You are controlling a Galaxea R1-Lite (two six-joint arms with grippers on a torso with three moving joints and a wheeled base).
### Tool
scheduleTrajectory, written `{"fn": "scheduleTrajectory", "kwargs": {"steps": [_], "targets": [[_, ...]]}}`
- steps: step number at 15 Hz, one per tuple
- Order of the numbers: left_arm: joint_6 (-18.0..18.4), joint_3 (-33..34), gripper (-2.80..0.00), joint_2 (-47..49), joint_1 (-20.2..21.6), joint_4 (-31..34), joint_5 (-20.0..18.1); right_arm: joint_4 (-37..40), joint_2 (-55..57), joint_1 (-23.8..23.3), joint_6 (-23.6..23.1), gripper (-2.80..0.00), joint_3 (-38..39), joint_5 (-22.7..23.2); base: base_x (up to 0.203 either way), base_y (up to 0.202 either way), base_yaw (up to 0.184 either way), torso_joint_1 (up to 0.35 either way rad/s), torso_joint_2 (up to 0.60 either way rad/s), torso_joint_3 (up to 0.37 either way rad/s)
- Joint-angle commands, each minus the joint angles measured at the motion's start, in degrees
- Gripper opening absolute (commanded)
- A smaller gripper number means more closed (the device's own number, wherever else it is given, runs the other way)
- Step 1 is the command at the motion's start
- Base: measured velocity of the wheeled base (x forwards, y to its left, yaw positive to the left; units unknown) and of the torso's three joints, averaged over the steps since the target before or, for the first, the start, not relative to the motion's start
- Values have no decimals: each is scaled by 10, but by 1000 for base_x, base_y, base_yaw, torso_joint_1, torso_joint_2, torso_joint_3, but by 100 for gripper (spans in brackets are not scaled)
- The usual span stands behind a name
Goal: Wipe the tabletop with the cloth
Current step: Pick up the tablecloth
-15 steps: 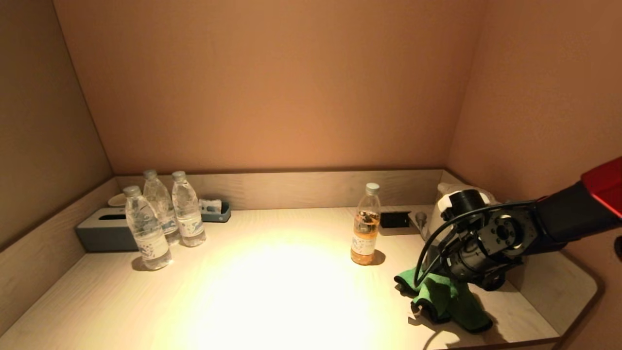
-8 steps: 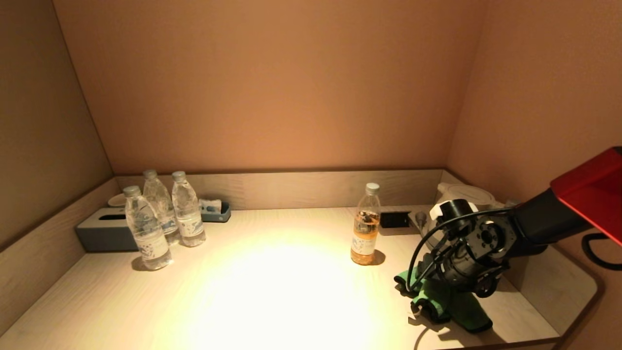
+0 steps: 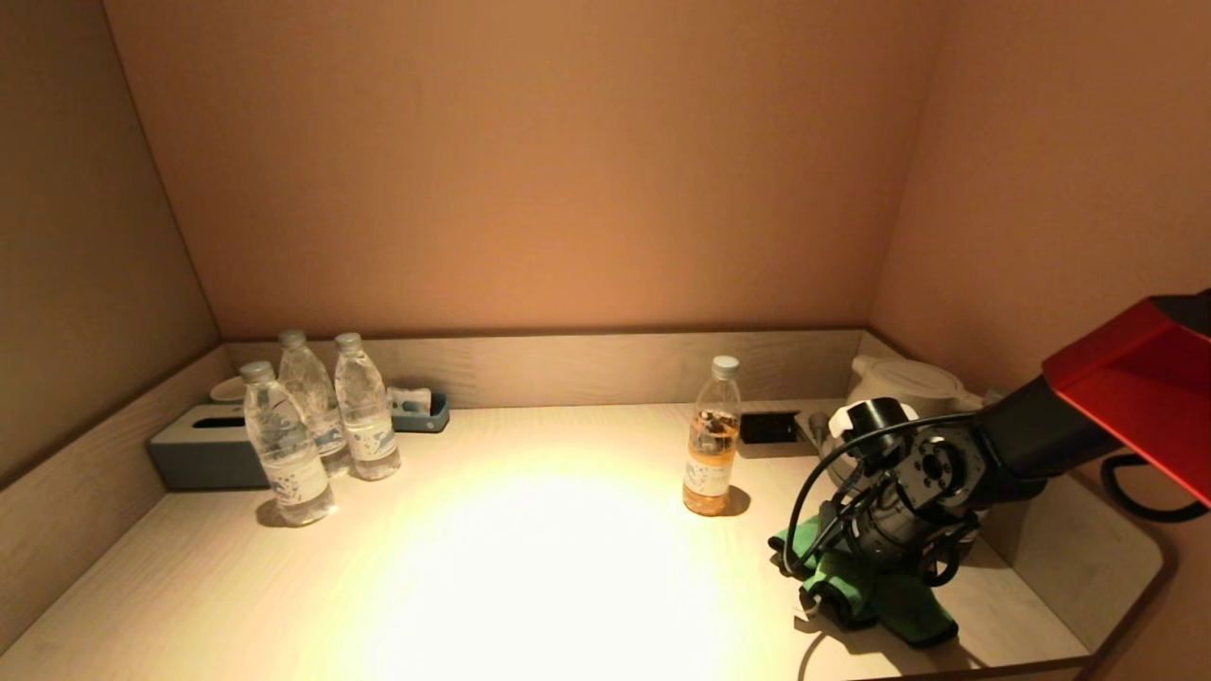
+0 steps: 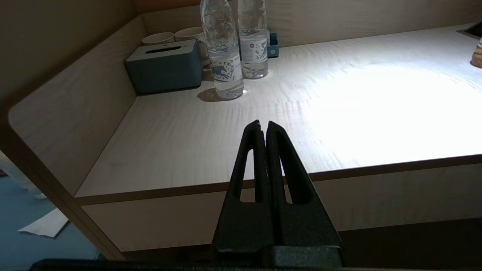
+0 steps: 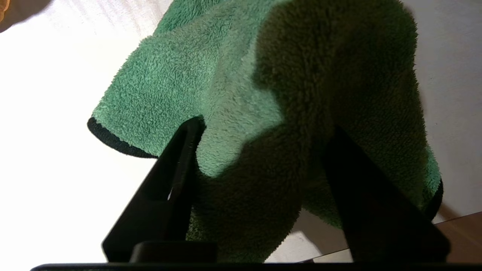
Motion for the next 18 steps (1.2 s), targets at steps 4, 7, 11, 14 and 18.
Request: {"fn": "scheduleTrajectory", "kwargs": {"steps": [4, 7, 11, 14, 18], "targets": [[0, 1, -280, 0, 0, 0, 0, 0, 10, 0, 3, -280, -2, 1, 0, 0, 0, 0, 0, 0], [0, 0, -280, 0, 0, 0, 0, 0, 10, 0, 4, -280, -1, 3, 0, 0, 0, 0, 0, 0], [0, 0, -280, 0, 0, 0, 0, 3, -37, 2, 22, -280, 4, 3, 0, 0, 0, 0, 0, 0], [0, 0, -280, 0, 0, 0, 0, 3, -104, 13, 24, -280, 9, 5, 0, 0, 0, 0, 0, 0], [0, 0, -280, 0, 0, 0, 0, 15, -218, 98, 17, -280, 1, 24, 0, 0, 0, 0, 0, 0]]}}
